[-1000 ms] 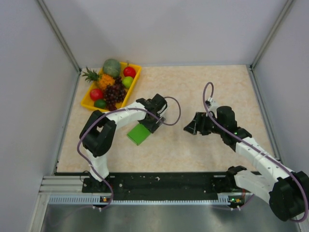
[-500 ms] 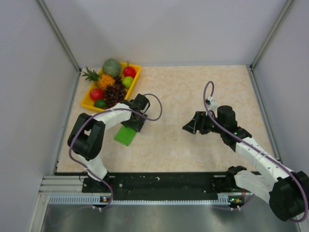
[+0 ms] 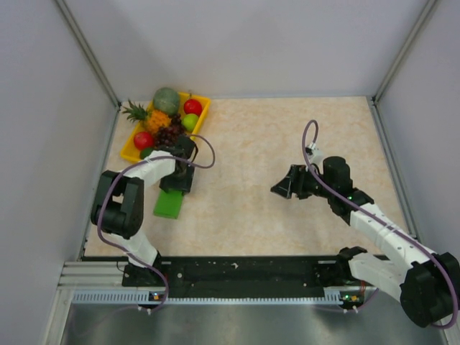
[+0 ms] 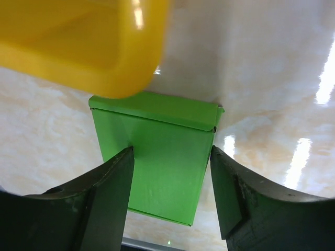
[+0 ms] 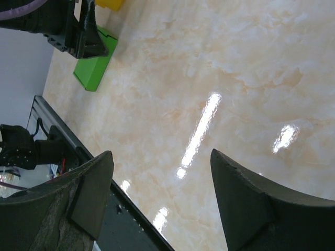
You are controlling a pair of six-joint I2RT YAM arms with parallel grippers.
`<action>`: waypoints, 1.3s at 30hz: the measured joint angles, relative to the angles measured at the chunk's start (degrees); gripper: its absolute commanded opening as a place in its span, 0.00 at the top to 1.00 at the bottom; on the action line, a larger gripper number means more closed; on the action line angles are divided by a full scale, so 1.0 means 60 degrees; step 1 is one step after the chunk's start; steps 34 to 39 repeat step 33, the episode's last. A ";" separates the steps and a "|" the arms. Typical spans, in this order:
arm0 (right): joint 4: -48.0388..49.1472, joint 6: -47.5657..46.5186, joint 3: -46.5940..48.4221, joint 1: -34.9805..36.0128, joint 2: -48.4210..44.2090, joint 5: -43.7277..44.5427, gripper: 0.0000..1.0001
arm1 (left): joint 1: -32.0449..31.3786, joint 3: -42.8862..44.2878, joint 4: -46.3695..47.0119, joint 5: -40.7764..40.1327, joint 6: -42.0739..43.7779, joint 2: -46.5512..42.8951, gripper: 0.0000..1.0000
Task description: Fold the paper box
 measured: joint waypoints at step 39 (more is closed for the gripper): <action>-0.4452 -0.1330 0.2401 -0.0007 -0.6648 0.5042 0.01 | -0.0226 0.0342 0.4881 0.5541 -0.0586 -0.9406 0.25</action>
